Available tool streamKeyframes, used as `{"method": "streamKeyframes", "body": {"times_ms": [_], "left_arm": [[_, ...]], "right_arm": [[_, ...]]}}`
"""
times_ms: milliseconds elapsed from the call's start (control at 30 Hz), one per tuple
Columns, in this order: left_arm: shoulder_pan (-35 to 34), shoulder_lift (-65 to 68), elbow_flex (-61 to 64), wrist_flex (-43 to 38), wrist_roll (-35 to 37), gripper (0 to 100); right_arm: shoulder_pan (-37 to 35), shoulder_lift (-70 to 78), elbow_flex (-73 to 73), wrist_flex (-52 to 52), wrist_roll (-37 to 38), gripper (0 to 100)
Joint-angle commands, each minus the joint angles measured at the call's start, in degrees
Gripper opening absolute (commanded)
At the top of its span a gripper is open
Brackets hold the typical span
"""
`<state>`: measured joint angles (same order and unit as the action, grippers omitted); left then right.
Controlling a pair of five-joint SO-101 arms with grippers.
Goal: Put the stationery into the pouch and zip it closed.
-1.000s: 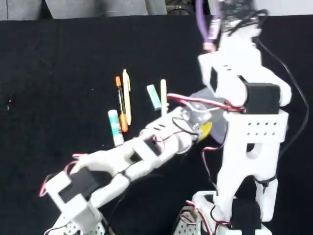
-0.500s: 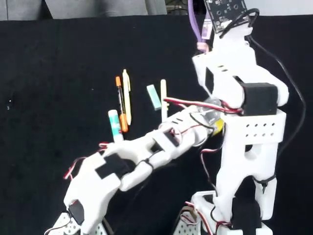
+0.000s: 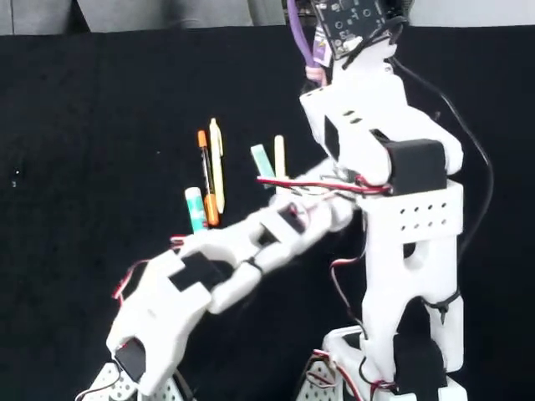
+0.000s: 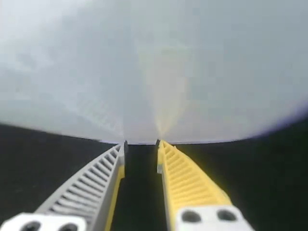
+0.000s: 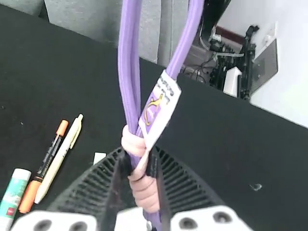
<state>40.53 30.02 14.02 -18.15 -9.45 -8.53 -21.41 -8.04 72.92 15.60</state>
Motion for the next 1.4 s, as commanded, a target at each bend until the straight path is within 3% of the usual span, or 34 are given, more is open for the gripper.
{"method": "streamKeyframes", "body": {"times_ms": [0,167,367,633,867,1100,1233,1367], "left_arm": [[-3.91,-5.10,2.15,-0.88,0.26,12],[-7.25,-16.26,14.20,-0.88,-0.09,12],[-15.43,-34.29,32.04,-1.23,-0.18,12],[-31.25,-62.07,51.91,-1.14,0.18,12],[-40.57,-83.60,68.70,-1.23,0.18,12],[-42.42,-98.20,82.86,-1.05,0.18,12],[-42.15,-101.36,83.38,5.63,0.18,12],[-42.07,-101.63,83.38,6.77,0.18,12]], "right_arm": [[3.69,-2.15,1.54,-3.87,0.44,1.1],[7.65,-2.15,6.73,-8.79,0.44,1.1],[7.47,-2.15,10.86,-10.37,0.00,1.1],[-0.62,-2.42,17.10,-10.02,-0.09,1.1],[-8.26,-2.24,25.10,-10.29,-0.09,1.1],[-9.93,-2.24,35.82,-12.84,-0.09,1.1],[-9.93,-2.15,43.38,-16.97,0.26,1.1],[-9.58,-2.51,47.43,-18.46,0.53,1.1]]}}
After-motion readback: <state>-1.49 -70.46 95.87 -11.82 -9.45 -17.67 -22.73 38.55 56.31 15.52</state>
